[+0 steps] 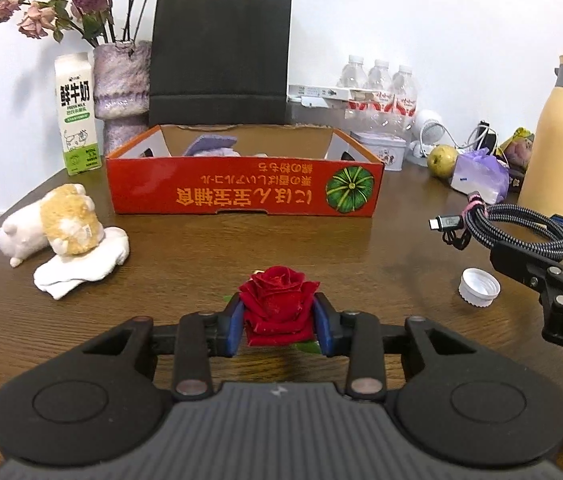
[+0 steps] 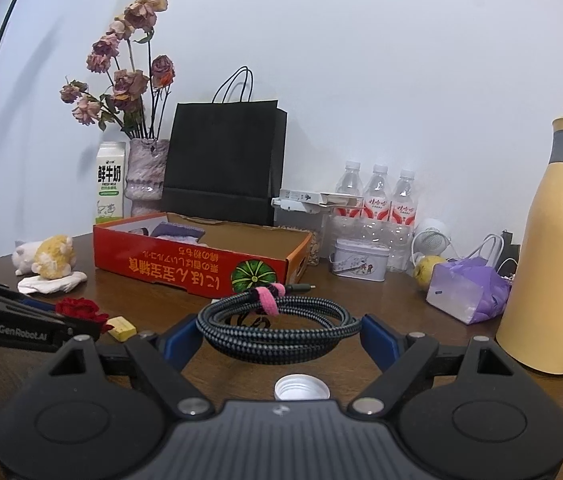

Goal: Organize objects
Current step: 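Lift the cable with the right gripper while the left gripper lifts the rose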

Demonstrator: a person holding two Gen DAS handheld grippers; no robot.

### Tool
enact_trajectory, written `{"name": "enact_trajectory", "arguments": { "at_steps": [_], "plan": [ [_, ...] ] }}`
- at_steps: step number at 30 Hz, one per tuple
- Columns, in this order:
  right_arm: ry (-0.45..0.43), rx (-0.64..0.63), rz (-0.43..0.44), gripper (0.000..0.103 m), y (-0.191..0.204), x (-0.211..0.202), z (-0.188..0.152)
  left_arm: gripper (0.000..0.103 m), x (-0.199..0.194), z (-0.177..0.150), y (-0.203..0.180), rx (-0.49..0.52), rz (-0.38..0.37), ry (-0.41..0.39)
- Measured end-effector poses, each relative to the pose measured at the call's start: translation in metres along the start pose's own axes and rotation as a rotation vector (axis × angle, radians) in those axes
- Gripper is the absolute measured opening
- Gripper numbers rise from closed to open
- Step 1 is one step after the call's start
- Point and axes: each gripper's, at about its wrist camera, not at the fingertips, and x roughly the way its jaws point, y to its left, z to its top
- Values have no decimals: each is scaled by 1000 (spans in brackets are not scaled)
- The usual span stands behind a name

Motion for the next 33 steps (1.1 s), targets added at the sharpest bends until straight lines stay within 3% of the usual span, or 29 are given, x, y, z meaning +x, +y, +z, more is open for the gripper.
{"name": "enact_trajectory", "arguments": {
  "at_steps": [16,17,18,19,20,21,25,26,27,29,30,33],
  "plan": [
    [-63,32,-11,84,28,-10,10,36,-25,2,23,-46,46,-68],
    [-65,33,-9,76,31,-10,11,36,-26,3,24,-41,47,-73],
    [-71,28,5,56,33,-10,12,36,-27,4,25,-37,48,-77],
    [-66,26,10,8,35,-8,15,36,-28,5,27,-36,48,-80],
    [-57,41,11,3,35,-6,17,36,-28,7,30,-37,48,-79],
    [-49,61,21,11,35,-3,18,36,-28,8,32,-38,49,-78],
    [42,50,89,13,35,3,16,36,-30,7,43,-35,53,-67],
    [55,60,107,20,32,0,16,36,-30,7,46,-35,54,-64],
    [65,71,106,29,28,-3,15,36,-30,6,49,-38,55,-61],
    [86,88,87,89,19,-3,13,36,-28,6,55,-51,55,-56],
    [95,91,66,99,13,-2,11,36,-27,6,57,-58,55,-54],
    [169,81,8,102,-3,10,6,36,-23,5,62,-72,46,-44]
  ]
}}
